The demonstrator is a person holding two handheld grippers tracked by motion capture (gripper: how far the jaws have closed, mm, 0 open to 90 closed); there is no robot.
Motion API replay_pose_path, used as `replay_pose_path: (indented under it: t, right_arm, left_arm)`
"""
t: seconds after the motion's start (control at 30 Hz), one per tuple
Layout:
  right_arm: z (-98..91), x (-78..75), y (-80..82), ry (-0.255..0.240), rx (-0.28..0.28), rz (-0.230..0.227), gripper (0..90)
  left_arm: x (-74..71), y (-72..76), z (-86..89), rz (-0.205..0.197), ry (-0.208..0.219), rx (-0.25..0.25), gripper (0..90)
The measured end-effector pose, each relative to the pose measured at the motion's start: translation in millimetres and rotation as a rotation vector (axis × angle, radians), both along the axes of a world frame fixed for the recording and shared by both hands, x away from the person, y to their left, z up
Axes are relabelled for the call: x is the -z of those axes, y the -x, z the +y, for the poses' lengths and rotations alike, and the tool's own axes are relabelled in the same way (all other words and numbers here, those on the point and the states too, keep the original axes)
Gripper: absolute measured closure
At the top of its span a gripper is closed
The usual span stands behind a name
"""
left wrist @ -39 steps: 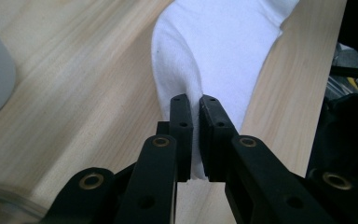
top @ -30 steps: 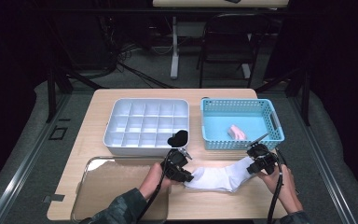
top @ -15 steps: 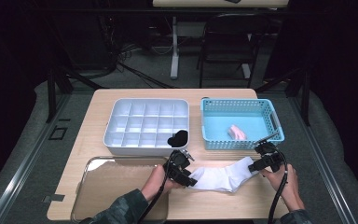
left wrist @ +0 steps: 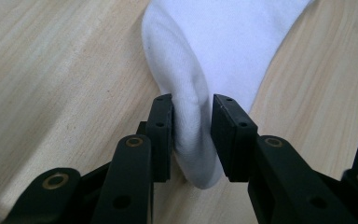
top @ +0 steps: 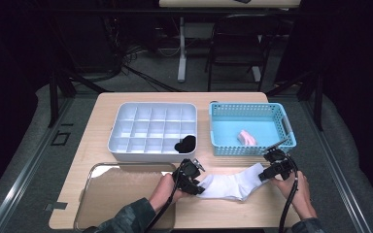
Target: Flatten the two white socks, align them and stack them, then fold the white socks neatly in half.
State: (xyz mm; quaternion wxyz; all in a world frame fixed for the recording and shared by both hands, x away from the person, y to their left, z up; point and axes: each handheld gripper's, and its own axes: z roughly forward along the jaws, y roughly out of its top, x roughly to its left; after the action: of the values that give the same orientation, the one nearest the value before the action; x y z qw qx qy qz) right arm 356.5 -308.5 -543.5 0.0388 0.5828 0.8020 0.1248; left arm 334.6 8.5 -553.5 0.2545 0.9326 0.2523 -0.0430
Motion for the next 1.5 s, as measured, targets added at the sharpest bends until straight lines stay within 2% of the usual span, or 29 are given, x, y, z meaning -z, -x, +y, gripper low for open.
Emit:
replay_pose_path:
  t: [0.03,0.07,0.13,0.37,0.47,0.6,0.67,0.73,0.9,1.07,1.23,1.27,1.3,1.4,1.43,1.5]
  right_arm:
    - [-0.5,0.2,0.1,0.001,0.003,0.002,61.6]
    - [-2.7,-1.3,-1.2,0.008,-0.019,0.025,62.0]
    - [-4.3,0.1,-1.2,-0.020,-0.005,0.026,62.2]
    - [-4.2,0.4,-1.6,-0.022,-0.010,0.024,63.8]
    - [-4.3,0.6,-1.2,-0.029,-0.015,0.022,68.6]
    - [-2.9,1.4,-0.5,-0.063,0.004,0.023,76.1]
    - [-2.3,-0.4,-1.1,-0.044,-0.007,0.039,77.2]
    - [-2.5,-1.1,-1.5,-0.047,-0.006,0.041,77.7]
    - [-3.2,-2.9,-1.3,-0.050,-0.004,0.032,78.0]
    - [-6.9,-12.2,1.0,-0.063,-0.003,0.019,78.1]
    - [-5.1,-22.9,4.0,-0.074,-0.005,-0.011,78.3]
    - [-3.7,-23.6,5.2,-0.089,0.009,-0.026,78.3]
    - [-4.0,-26.2,5.0,-0.083,-0.010,-0.013,78.3]
    - [-3.8,-30.1,6.1,-0.094,-0.020,-0.020,78.3]
    - [-2.8,-30.6,7.3,-0.113,-0.002,-0.035,78.3]
    - [-4.3,-35.0,7.6,-0.123,-0.023,-0.025,78.3]
  left_arm:
    - [0.4,-0.2,-0.1,0.005,0.005,0.005,70.0]
    - [0.5,-0.1,-0.3,0.005,0.005,0.007,70.7]
    - [0.4,0.7,-0.9,-0.004,-0.002,0.007,71.6]
    - [1.4,0.6,-1.1,-0.006,0.002,0.012,73.9]
    - [1.7,0.5,-1.1,-0.011,0.007,0.017,75.8]
    - [1.9,1.0,-1.3,-0.018,0.011,0.018,78.6]
    - [2.0,0.6,-1.1,-0.014,0.013,0.016,79.2]
    - [2.4,-0.1,-0.8,-0.014,0.017,0.014,79.5]
    - [2.5,-0.8,-1.5,-0.017,0.020,0.015,79.5]
    - [2.5,-1.4,-2.2,-0.022,0.020,0.016,79.6]
    - [2.7,-2.1,-1.9,-0.019,0.024,0.019,79.7]
    - [2.7,-2.2,-1.9,-0.019,0.024,0.019,79.7]
    - [2.7,-2.2,-1.9,-0.019,0.024,0.020,79.7]
    - [2.7,-2.4,-2.2,-0.021,0.023,0.019,79.7]
    - [3.0,-2.2,-2.5,-0.022,0.029,0.014,79.8]
    - [3.1,-2.6,-2.1,-0.020,0.031,0.013,79.8]
